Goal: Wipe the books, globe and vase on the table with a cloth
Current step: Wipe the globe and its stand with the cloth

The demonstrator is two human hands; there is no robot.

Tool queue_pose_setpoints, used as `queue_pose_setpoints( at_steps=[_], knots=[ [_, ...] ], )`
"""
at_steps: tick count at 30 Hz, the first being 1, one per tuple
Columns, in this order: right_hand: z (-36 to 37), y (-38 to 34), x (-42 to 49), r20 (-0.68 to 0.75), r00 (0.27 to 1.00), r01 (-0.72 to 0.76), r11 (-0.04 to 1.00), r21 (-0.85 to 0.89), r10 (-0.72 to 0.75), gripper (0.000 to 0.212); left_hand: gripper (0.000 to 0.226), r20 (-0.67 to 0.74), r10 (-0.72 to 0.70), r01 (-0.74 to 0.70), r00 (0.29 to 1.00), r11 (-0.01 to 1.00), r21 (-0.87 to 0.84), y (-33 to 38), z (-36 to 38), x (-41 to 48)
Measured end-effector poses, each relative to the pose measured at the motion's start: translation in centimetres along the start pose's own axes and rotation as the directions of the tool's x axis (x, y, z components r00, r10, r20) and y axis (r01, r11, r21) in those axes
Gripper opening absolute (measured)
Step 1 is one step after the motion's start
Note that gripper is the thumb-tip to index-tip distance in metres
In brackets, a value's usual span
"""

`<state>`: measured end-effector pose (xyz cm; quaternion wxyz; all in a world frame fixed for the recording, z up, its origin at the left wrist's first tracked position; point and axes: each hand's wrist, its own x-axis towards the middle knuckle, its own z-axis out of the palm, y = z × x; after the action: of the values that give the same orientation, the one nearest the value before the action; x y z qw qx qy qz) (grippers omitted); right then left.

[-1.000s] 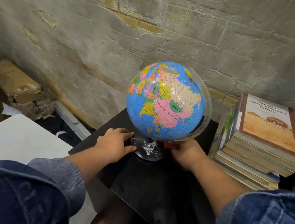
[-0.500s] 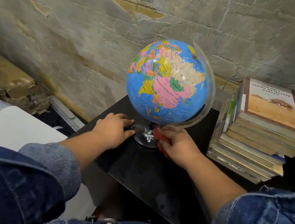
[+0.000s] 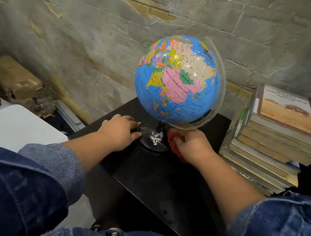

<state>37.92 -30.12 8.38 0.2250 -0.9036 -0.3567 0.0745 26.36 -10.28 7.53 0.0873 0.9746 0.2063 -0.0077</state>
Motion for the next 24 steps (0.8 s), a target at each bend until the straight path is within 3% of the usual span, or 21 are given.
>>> queue_pose_setpoints(
  at_steps=[3,7,9,11,14,18,21,24],
  knots=[
    [1.2,0.4,-0.3,-0.013,0.988,0.151,0.985,-0.083,-0.153,0.044,0.048,0.003,0.004,-0.004,1.0,1.0,0.003,-0.1,-0.1,0.0],
    [0.0,1.6,1.3,0.052,0.998,-0.02,0.986,-0.163,0.029,0.03,0.047,0.003,0.007,-0.007,1.0,1.0,-0.005,-0.2,-0.1,0.0],
    [0.1,1.1,1.4,0.013,1.0,0.002,0.98,-0.199,0.001,0.034,0.05,0.006,0.007,-0.007,1.0,1.0,0.003,-0.2,-0.1,0.0],
    [0.5,0.7,1.0,0.036,0.998,0.066,0.985,-0.156,-0.061,0.036,0.057,0.006,0.0,0.0,1.0,1.0,0.007,-0.1,-0.1,0.0],
    [0.5,0.7,-0.1,0.058,0.998,0.007,0.995,-0.104,-0.001,0.038,0.067,0.02,-0.018,0.018,1.0,1.0,0.003,0.0,-0.4,0.1],
    [-0.1,0.2,-2.0,0.095,0.993,0.07,0.998,0.001,-0.07,0.04,0.074,0.044,-0.019,0.019,0.999,1.0,-0.003,0.0,-0.6,0.1],
    [-0.2,-0.6,-1.9,0.029,0.999,0.013,0.991,0.13,-0.017,0.046,0.075,0.062,-0.026,0.026,0.998,1.0,0.003,0.2,-0.8,0.0],
    [0.6,-1.4,-2.1,0.032,0.99,0.135,0.99,0.037,-0.136,0.052,0.073,0.08,-0.038,0.037,0.996,0.999,0.011,0.5,-1.0,0.0]
  ],
)
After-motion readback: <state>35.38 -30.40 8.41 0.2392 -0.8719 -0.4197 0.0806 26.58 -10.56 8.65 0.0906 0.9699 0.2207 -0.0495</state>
